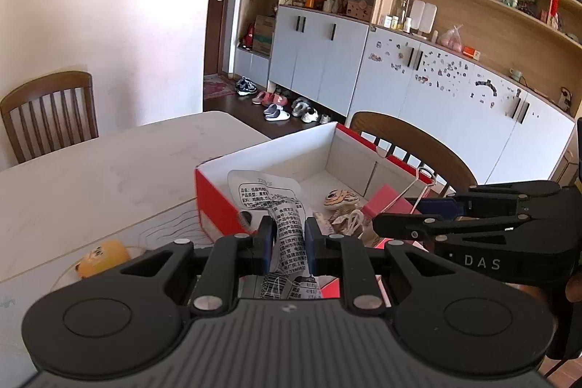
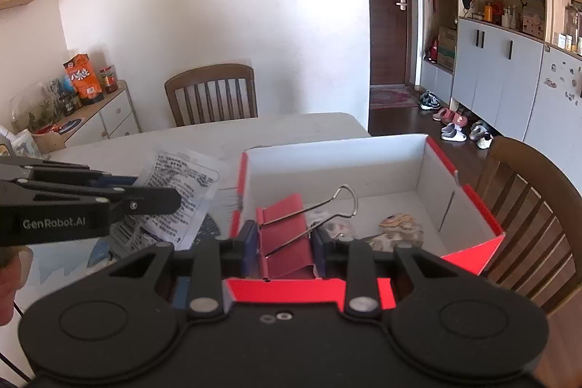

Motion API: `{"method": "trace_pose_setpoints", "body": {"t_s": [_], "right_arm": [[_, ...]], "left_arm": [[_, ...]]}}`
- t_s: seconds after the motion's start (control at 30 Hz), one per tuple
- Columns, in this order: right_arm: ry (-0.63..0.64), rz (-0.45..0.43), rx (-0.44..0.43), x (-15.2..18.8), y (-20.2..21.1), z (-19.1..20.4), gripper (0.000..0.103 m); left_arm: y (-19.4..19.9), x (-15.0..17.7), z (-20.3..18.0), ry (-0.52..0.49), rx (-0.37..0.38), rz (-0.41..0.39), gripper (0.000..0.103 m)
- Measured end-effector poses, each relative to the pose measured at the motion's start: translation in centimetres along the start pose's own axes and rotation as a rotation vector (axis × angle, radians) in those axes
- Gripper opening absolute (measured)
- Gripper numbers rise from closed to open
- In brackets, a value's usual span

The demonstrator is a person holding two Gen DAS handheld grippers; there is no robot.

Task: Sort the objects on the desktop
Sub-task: 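Carry the sachet in the left tool while the right tool carries the binder clip to the box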

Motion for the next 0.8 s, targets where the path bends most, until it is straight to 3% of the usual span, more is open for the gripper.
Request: {"method": "trace_pose_setpoints", "body": {"t_s": [0.53,0.8], "right_arm": [[-0.002,0.026,0.041,-1.2,-3.1,-5.8,0.031],[-0.016,0.097,0.058,-1.6,-5.7,-8.5,0.031]], "left_arm": [[-7.3,-1.2,-3.6,-0.026,0.018,0.062,0.017],[-11.9,-2.0,-4.0,0.013,0.041,0.112,0.017]]}}
Point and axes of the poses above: each gripper's, at about its wrist camera, not at the fingertips, and y roughly against the way its jaws point, z to its left, x to its underside, the point moved 1 cm from there along -y, roughly the way its jaws point, and after that the axes turned 12 degrees about -z, right-handed, at the moved point
